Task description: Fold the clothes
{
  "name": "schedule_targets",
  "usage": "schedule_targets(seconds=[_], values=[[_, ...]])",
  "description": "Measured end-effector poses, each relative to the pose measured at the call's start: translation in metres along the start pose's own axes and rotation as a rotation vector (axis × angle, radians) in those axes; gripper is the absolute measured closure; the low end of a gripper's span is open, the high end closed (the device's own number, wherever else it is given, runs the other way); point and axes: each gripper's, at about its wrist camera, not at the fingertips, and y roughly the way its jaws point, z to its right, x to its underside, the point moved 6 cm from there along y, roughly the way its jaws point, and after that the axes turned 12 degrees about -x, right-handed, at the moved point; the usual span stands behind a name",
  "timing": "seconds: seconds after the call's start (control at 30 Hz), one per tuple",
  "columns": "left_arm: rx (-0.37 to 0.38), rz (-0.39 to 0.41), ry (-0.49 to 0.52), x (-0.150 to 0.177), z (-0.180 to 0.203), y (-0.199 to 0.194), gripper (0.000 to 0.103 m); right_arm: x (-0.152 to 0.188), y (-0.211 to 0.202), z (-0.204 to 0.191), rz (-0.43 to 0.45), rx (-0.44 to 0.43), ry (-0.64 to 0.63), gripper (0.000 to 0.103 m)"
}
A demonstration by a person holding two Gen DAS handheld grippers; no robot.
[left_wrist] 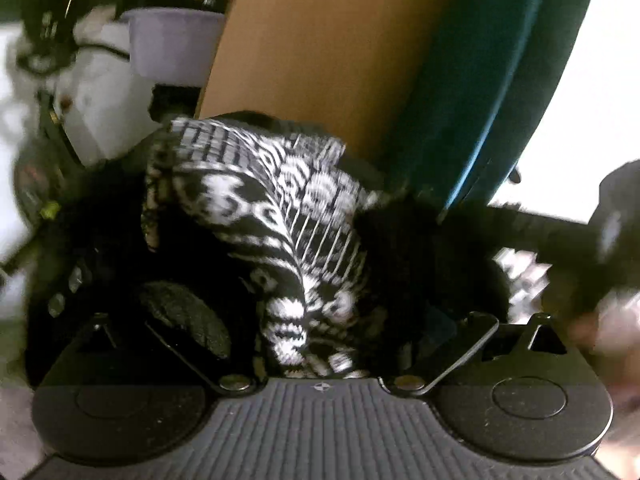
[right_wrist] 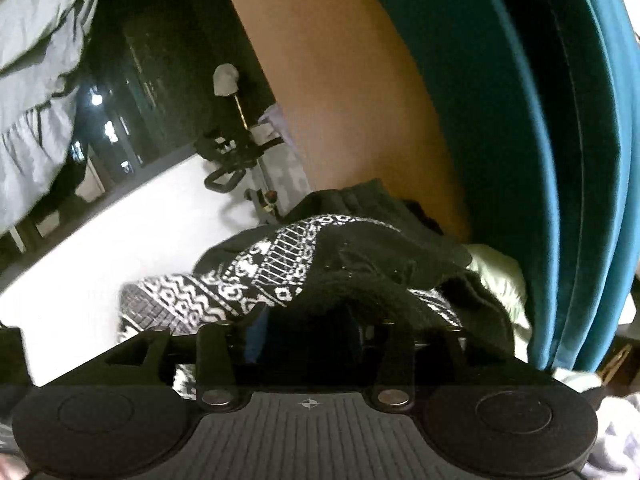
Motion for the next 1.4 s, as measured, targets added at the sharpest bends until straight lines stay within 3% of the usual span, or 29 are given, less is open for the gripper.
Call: schedule_targets(seconds=[0.07, 0.13, 0.17, 0.27, 0.37, 0.47, 0.63, 1.03, 1.23, 1.4], values=[[-0.028, -0.001, 0.006, 0.001, -0.001, 0.006, 0.006, 0.001, -0.011, -0.006, 0.021, -0.059, 0.03, 0.012], [-0.024, 0.008, -0.008, -0.001, -0.004, 0.006, 0.012, 0.006, -0.027, -0.017, 0.028, -0.101, 0.015, 0.001], [-0.017, 0.011, -0.016, -0.002, -0.005, 0.005, 0.022, 0.01, -0.036, -0.022, 0.024, -0.117, -0.006, 0.001], [0.013, 0.015, -0.051, -0.003, -0.012, 0.001, 0.035, 0.024, -0.069, -0.03, 0.055, -0.109, -0.088, 0.001], [0.036, 0.001, -0.109, -0.003, -0.023, 0.0, 0.037, 0.032, -0.096, -0.015, 0.082, -0.03, -0.121, 0.001], [0.036, -0.011, -0.137, -0.004, -0.029, 0.001, 0.037, 0.036, -0.1, 0.01, 0.074, -0.007, -0.095, 0.001], [0.02, -0.022, -0.14, -0.007, -0.029, 0.002, 0.037, 0.043, -0.074, 0.046, 0.018, 0.067, -0.123, 0.001], [-0.038, -0.056, -0.192, -0.014, -0.039, 0.008, 0.037, 0.004, 0.001, 0.087, -0.16, -0.163, -0.224, 0.001], [-0.032, -0.06, -0.231, -0.016, -0.046, 0.015, 0.036, -0.002, 0.012, 0.102, -0.174, -0.232, -0.232, 0.001], [-0.032, -0.063, -0.259, -0.018, -0.05, 0.021, 0.035, -0.006, 0.035, 0.119, -0.182, -0.292, -0.135, 0.001]])
